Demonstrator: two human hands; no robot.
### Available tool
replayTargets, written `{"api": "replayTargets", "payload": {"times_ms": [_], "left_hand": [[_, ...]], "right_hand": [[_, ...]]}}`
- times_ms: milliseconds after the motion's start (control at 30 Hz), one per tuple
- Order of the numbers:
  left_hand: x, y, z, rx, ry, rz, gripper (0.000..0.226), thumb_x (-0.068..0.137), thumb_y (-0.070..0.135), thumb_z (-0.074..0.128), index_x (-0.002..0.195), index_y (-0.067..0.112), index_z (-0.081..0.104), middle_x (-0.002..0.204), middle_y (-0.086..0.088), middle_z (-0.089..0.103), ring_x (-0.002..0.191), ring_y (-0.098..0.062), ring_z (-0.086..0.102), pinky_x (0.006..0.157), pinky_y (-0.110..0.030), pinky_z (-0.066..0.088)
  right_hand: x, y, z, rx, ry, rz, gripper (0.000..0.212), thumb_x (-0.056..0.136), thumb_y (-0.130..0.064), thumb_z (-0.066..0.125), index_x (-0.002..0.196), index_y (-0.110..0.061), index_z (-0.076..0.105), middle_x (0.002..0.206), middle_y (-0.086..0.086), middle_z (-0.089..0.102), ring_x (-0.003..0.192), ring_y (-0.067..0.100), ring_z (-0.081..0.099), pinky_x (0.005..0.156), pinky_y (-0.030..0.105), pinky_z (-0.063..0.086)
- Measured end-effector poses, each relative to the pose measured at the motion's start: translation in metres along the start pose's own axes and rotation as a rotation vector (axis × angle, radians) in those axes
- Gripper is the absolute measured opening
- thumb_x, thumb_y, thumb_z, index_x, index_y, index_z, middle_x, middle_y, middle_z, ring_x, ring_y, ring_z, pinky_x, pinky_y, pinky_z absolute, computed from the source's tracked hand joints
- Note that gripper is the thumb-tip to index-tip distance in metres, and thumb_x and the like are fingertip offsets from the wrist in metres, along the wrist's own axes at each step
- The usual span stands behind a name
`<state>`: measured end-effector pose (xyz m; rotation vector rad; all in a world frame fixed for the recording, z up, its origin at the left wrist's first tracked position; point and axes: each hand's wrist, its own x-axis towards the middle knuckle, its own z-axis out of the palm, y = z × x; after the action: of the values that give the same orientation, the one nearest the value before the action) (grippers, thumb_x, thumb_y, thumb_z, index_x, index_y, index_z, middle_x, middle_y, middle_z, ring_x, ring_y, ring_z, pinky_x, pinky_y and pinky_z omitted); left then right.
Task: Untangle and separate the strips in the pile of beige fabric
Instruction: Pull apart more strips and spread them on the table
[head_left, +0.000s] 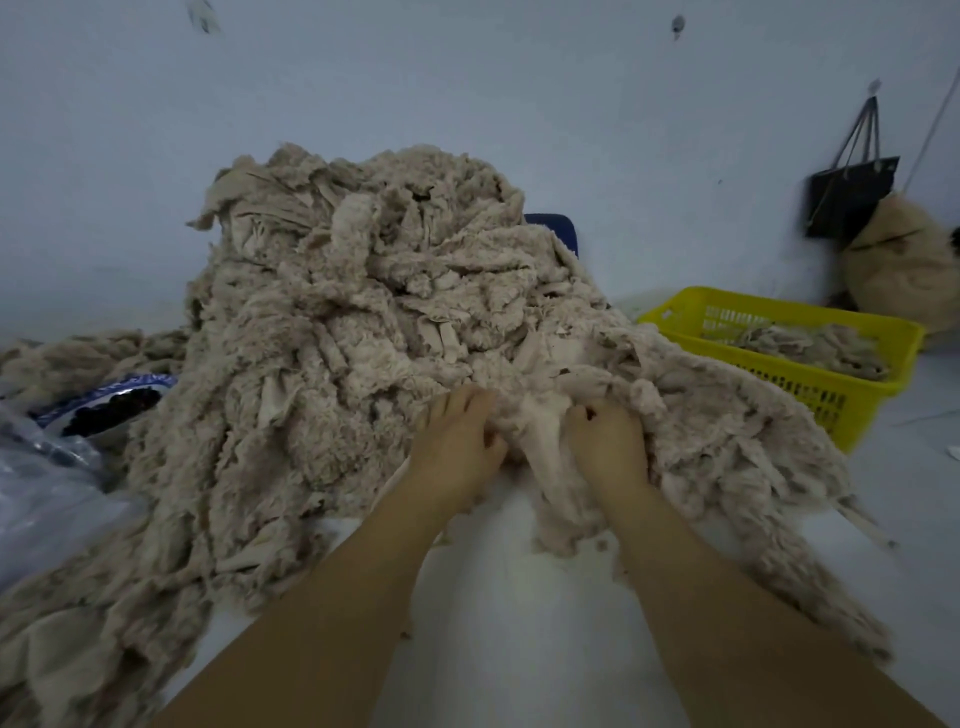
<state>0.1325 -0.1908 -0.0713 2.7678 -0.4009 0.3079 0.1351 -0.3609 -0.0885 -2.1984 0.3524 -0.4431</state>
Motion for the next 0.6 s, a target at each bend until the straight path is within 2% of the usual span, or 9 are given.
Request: {"api": "replayTargets", "payload": {"times_ms": [67, 167, 200, 267, 333, 400, 467, 533, 600], "left_hand": [[-0.003, -0.007, 0.013, 0.103, -0.074, -0.050, 0.040, 0.094, 0.030, 0.050, 0.132, 0.020, 0.049, 0.140, -0.006, 0.045, 0.132, -0.028, 0.035, 0.107, -0.039, 0.025], [-0.009, -0.021, 0.020, -0.234, 0.232, -0.295, 0.021, 0.095, 0.019, 0.044, 0.095, 0.006, 0.060, 0.098, -0.017, 0.064, 0.094, -0.035, 0.059, 0.083, -0.042, 0.049], [-0.010, -0.026, 0.018, -0.427, 0.336, -0.407, 0.024, 0.096, 0.017, 0.041, 0.092, 0.004, 0.061, 0.091, -0.019, 0.065, 0.085, -0.035, 0.061, 0.076, -0.044, 0.052], [-0.012, -0.032, 0.015, -0.712, 0.496, -0.553, 0.025, 0.096, 0.019, 0.039, 0.091, 0.005, 0.059, 0.082, -0.016, 0.063, 0.076, -0.034, 0.059, 0.066, -0.042, 0.051], [-0.014, -0.029, 0.011, -0.711, 0.550, -0.607, 0.019, 0.096, 0.021, 0.042, 0.085, 0.008, 0.050, 0.072, -0.008, 0.053, 0.068, -0.027, 0.050, 0.057, -0.036, 0.038], [-0.014, -0.025, 0.011, -0.675, 0.557, -0.605, 0.019, 0.096, 0.020, 0.043, 0.079, 0.011, 0.044, 0.065, -0.004, 0.044, 0.061, -0.023, 0.041, 0.052, -0.034, 0.027], [-0.012, -0.024, 0.014, -0.646, 0.510, -0.605, 0.025, 0.097, 0.020, 0.043, 0.073, 0.010, 0.042, 0.060, -0.005, 0.041, 0.057, -0.024, 0.038, 0.051, -0.032, 0.028], [-0.008, -0.024, 0.017, -0.596, 0.414, -0.587, 0.028, 0.098, 0.021, 0.042, 0.072, 0.008, 0.044, 0.062, -0.009, 0.042, 0.059, -0.023, 0.041, 0.056, -0.034, 0.036], [-0.005, -0.023, 0.020, -0.507, 0.333, -0.531, 0.024, 0.099, 0.021, 0.042, 0.079, 0.009, 0.050, 0.069, -0.010, 0.049, 0.065, -0.024, 0.046, 0.059, -0.032, 0.035]], "right_hand": [[-0.013, -0.007, 0.005, -0.043, 0.112, -0.098, 0.027, 0.097, -0.017, 0.047, 0.096, 0.002, 0.067, 0.107, 0.023, 0.063, 0.109, 0.034, 0.053, 0.091, 0.041, 0.039], [-0.035, -0.030, 0.013, -0.044, 0.205, -0.372, 0.024, 0.097, -0.020, 0.050, 0.089, -0.005, 0.067, 0.101, 0.009, 0.062, 0.102, 0.028, 0.051, 0.086, 0.040, 0.038], [-0.040, -0.038, 0.016, 0.009, 0.145, -0.447, 0.024, 0.097, -0.022, 0.050, 0.085, -0.007, 0.065, 0.093, 0.005, 0.060, 0.093, 0.025, 0.052, 0.079, 0.038, 0.040], [-0.044, -0.049, 0.026, 0.167, -0.184, -0.453, 0.029, 0.100, -0.027, 0.049, 0.080, -0.011, 0.062, 0.081, 0.001, 0.061, 0.079, 0.021, 0.056, 0.071, 0.037, 0.046], [-0.041, -0.049, 0.035, 0.327, -0.533, -0.299, 0.031, 0.101, -0.029, 0.049, 0.081, -0.016, 0.069, 0.076, -0.006, 0.069, 0.075, 0.014, 0.065, 0.070, 0.031, 0.055], [-0.026, -0.036, 0.037, 0.363, -0.667, -0.213, 0.029, 0.101, -0.026, 0.050, 0.080, -0.021, 0.070, 0.070, -0.012, 0.070, 0.068, 0.004, 0.066, 0.064, 0.017, 0.053], [0.005, -0.018, 0.029, 0.349, -0.606, -0.184, 0.029, 0.101, -0.020, 0.050, 0.080, -0.019, 0.070, 0.071, -0.008, 0.070, 0.070, 0.008, 0.067, 0.066, 0.018, 0.054], [0.045, 0.003, 0.014, 0.342, -0.491, -0.124, 0.029, 0.101, -0.017, 0.050, 0.080, -0.010, 0.069, 0.076, 0.007, 0.070, 0.075, 0.022, 0.066, 0.074, 0.031, 0.056], [0.083, 0.021, -0.006, 0.240, -0.332, -0.121, 0.034, 0.102, -0.019, 0.047, 0.083, 0.004, 0.063, 0.086, 0.025, 0.065, 0.076, 0.033, 0.059, 0.070, 0.035, 0.050]]}}
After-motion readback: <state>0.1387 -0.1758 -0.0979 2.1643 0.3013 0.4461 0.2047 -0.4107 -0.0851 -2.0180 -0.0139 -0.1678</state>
